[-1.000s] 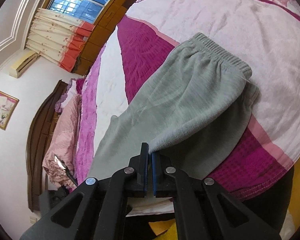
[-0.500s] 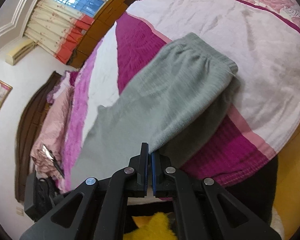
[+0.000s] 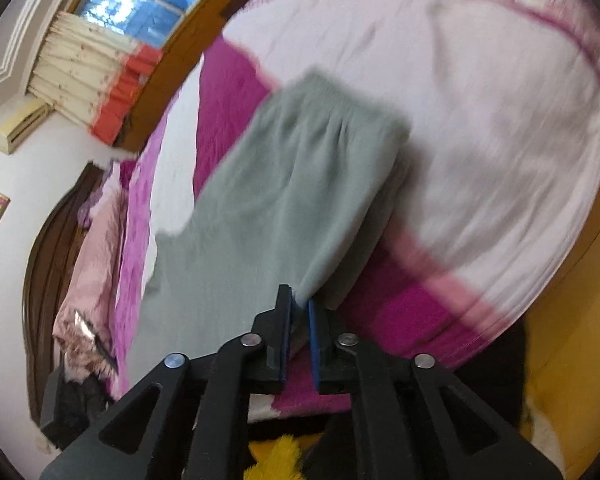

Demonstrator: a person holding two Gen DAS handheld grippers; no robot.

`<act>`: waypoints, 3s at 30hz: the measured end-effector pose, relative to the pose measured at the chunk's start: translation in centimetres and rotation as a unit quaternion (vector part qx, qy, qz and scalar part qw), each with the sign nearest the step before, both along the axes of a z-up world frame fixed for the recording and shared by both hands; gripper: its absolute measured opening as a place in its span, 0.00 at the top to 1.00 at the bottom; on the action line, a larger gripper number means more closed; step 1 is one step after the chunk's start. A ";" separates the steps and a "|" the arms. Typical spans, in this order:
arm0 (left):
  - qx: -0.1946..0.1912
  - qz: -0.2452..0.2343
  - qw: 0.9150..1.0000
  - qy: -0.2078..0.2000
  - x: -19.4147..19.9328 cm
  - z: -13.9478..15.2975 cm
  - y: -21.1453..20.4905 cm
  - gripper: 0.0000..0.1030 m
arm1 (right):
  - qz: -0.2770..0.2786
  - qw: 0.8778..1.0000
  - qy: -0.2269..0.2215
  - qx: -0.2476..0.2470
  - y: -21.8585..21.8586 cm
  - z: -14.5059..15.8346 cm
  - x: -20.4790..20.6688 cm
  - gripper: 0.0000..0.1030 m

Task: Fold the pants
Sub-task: 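Open the right gripper and hold the left gripper over the folded pants, then grasp the waistband end with the right gripper and lift it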

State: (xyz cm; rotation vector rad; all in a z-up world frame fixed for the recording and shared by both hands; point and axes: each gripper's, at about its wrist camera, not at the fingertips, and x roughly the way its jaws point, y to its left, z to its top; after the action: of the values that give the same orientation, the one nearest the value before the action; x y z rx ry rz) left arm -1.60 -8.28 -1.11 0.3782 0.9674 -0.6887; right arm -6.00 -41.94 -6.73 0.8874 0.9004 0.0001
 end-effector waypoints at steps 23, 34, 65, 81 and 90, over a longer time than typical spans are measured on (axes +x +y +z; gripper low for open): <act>0.018 0.381 0.924 0.001 4.4 -1.2 17.5 0.78 | -0.075 0.997 0.002 -0.024 -4.5 0.1 -1.2 0.60; 0.021 0.414 0.910 0.005 4.3 -1.3 19.5 0.74 | -0.020 0.998 -0.013 -0.052 -1.6 -0.8 1.1 0.57; 0.019 0.416 0.909 0.003 4.5 -1.9 19.7 0.73 | -0.080 0.993 -0.081 0.038 -2.2 -2.8 5.0 0.59; 0.016 0.424 0.905 0.004 4.4 -1.7 20.6 0.72 | -0.094 0.993 -0.060 0.044 -3.8 -3.4 4.0 0.93; 0.025 0.448 0.894 0.010 4.0 -1.2 22.2 0.72 | -0.062 0.994 -0.084 -0.011 -2.8 0.0 3.8 0.93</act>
State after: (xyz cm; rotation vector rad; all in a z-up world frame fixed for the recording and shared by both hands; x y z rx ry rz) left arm 2.37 13.91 -2.34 -0.0569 1.0498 0.1780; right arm -2.20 -44.72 -6.76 0.9078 0.6859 -0.0413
